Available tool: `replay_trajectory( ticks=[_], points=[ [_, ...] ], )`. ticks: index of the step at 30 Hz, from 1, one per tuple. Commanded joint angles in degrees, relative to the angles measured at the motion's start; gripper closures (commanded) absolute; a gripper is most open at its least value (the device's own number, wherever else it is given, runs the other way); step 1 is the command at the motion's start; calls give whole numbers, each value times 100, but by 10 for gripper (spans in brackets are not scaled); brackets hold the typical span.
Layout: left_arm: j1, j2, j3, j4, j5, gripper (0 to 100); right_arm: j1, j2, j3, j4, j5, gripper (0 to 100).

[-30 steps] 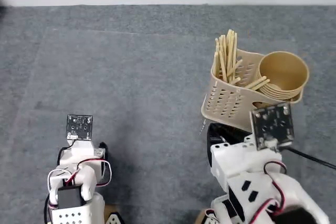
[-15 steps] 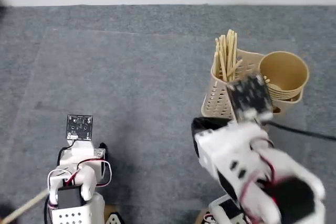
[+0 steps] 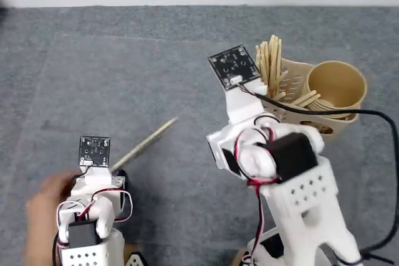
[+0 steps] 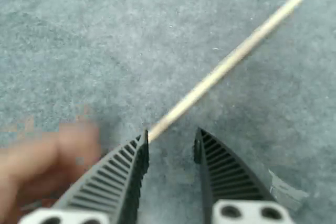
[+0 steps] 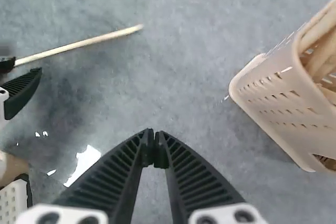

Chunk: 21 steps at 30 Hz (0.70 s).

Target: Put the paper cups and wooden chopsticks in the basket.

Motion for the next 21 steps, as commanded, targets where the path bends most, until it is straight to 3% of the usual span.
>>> replay_trajectory(
  ticks=[1, 9, 14, 21],
  points=[
    [35, 9, -48, 26, 18, 858, 40, 189, -281, -136, 35, 987],
    [35, 9, -48, 26, 18, 858, 119, 1622, -290, -1218, -70, 928],
    [35, 9, -48, 26, 18, 858, -110, 2844, -308, -1736, -1002, 854],
    [35, 9, -48, 26, 18, 858, -558, 3908, -308, -2510, -2084, 848]
  ],
)
